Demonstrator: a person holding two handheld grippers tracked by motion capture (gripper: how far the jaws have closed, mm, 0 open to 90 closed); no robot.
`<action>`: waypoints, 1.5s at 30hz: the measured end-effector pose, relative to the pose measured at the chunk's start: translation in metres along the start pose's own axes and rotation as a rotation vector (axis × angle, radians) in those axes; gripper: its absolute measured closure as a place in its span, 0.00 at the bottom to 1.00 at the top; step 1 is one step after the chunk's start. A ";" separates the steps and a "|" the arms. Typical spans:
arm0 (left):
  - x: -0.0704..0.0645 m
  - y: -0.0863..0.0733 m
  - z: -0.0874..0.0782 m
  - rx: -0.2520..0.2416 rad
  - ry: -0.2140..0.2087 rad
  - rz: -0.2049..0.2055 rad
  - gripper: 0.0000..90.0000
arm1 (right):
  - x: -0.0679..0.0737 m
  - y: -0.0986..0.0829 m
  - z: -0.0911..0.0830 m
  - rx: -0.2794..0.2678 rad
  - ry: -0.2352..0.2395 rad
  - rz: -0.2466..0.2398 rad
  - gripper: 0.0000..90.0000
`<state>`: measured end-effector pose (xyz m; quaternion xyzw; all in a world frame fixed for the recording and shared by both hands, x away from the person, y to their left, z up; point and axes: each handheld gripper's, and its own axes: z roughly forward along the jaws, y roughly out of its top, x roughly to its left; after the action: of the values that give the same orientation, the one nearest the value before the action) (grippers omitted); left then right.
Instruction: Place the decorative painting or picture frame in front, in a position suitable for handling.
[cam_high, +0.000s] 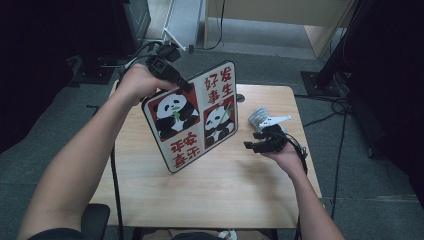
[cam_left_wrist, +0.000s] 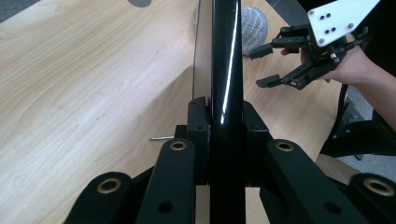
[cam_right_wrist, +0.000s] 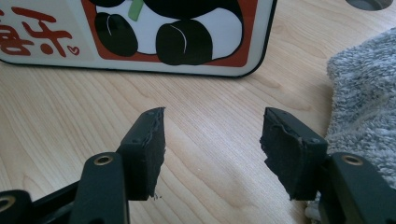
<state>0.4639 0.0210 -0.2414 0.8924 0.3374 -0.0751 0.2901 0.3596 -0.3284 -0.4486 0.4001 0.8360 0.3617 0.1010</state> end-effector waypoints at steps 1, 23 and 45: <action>0.000 0.000 0.000 0.001 -0.002 0.002 0.88 | 0.000 0.000 0.000 -0.005 -0.002 -0.004 0.45; 0.010 -0.003 0.001 -0.009 -0.035 -0.027 0.67 | -0.003 -0.001 -0.003 -0.014 0.001 0.014 0.45; 0.012 -0.031 -0.024 -0.096 -0.032 0.000 0.50 | -0.028 0.001 -0.013 -0.050 -0.032 0.063 0.45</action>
<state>0.4514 0.0598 -0.2398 0.8761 0.3359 -0.0732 0.3381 0.3725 -0.3561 -0.4418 0.4291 0.8121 0.3789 0.1129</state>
